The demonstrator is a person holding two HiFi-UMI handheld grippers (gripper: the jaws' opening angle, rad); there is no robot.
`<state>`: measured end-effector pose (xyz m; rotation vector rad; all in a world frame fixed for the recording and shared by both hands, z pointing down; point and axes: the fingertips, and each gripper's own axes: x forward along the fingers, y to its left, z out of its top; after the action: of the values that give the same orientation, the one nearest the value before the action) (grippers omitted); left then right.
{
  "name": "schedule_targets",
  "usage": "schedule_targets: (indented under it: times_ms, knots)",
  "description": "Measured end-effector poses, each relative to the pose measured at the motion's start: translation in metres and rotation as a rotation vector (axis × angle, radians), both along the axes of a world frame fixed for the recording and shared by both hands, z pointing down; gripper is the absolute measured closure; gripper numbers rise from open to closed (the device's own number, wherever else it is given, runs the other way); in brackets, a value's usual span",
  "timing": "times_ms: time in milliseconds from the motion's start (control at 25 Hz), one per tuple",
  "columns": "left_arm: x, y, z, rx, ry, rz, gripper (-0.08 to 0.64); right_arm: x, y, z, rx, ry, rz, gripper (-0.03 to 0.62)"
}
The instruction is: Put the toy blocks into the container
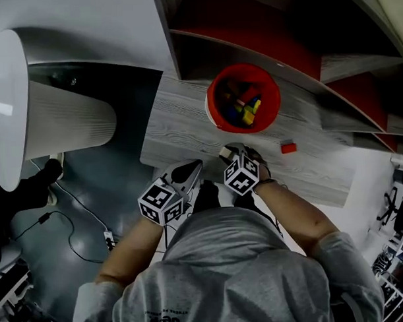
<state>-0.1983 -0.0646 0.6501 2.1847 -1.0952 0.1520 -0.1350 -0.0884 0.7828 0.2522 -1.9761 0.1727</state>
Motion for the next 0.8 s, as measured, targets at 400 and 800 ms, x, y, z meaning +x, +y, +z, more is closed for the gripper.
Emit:
schedule_targets:
  times_ms: [400,800]
  knots:
    - [0.000,0.001,-0.005,0.017,0.014,0.003,0.551,-0.001,0.002,-0.014,-0.007,-0.029,-0.013,0.438]
    - [0.007,-0.021,-0.077,0.144,0.020,0.049,0.551,-0.001,-0.013,-0.133,0.047,-0.164,0.018,0.439]
